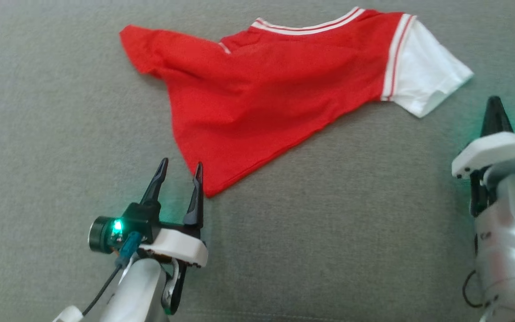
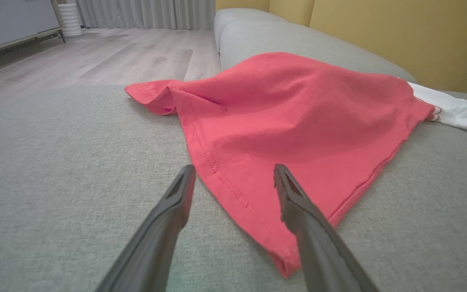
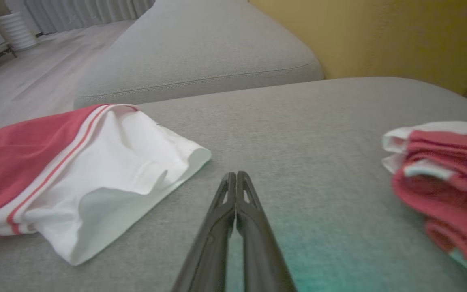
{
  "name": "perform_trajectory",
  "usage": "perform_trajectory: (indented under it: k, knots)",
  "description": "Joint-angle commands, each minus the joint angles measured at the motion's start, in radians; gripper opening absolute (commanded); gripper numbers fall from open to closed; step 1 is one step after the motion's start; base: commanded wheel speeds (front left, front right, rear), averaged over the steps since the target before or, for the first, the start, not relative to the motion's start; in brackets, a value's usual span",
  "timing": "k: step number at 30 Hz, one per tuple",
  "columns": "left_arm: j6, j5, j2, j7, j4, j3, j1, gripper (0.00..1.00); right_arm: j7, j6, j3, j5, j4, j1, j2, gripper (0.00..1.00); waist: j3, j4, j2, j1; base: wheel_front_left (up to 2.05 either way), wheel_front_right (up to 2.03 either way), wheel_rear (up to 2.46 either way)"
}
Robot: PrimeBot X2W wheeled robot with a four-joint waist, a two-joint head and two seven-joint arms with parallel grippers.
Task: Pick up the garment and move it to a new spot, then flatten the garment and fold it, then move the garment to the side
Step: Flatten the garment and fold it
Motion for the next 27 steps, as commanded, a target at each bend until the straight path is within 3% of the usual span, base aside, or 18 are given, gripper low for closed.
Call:
perform_trajectory:
  k: [1, 2, 3, 7, 16, 27]
  knots:
    - [-0.004, 0.008, 0.011, -0.005, -0.023, 0.041, -0.005, 1.0, -0.012, -0.001, 0.04, 0.021, -0.047, -0.009, 0.014, 0.08, -0.012, -0.015, 0.0, 0.0001, 0.0, 0.0, 0.0]
    - [-0.005, 0.008, 0.011, -0.005, -0.026, 0.044, -0.001, 1.0, -0.012, -0.001, 0.051, 0.031, -0.061, -0.007, 0.014, 0.44, -0.012, -0.016, 0.0, 0.0001, 0.0, 0.0, 0.0]
    - [-0.005, 0.01, 0.011, -0.005, -0.032, 0.046, 0.001, 1.0, -0.012, -0.001, 0.058, 0.041, -0.08, -0.004, 0.015, 0.98, -0.013, -0.016, 0.0, 0.0001, 0.0, 0.0, 0.0]
    - [0.009, 0.017, 0.011, -0.005, -0.066, 0.061, 0.02, 1.0, -0.012, -0.001, 0.117, 0.081, -0.169, 0.029, 0.017, 1.0, -0.031, -0.014, 0.0, 0.0001, 0.0, 0.0, 0.0]
    - [0.031, 0.063, 0.011, -0.005, -0.115, 0.146, 0.09, 1.0, -0.012, -0.001, 0.366, 0.282, -0.414, 0.227, 0.02, 1.0, -0.091, -0.045, 0.0, 0.0001, 0.0, 0.0, 0.0]
    - [0.029, 0.131, 0.011, -0.005, -0.149, 0.189, 0.198, 1.0, -0.012, -0.001, 0.515, 0.382, -0.497, 0.443, 0.02, 1.0, -0.159, -0.074, 0.0, 0.0001, 0.0, 0.0, 0.0]
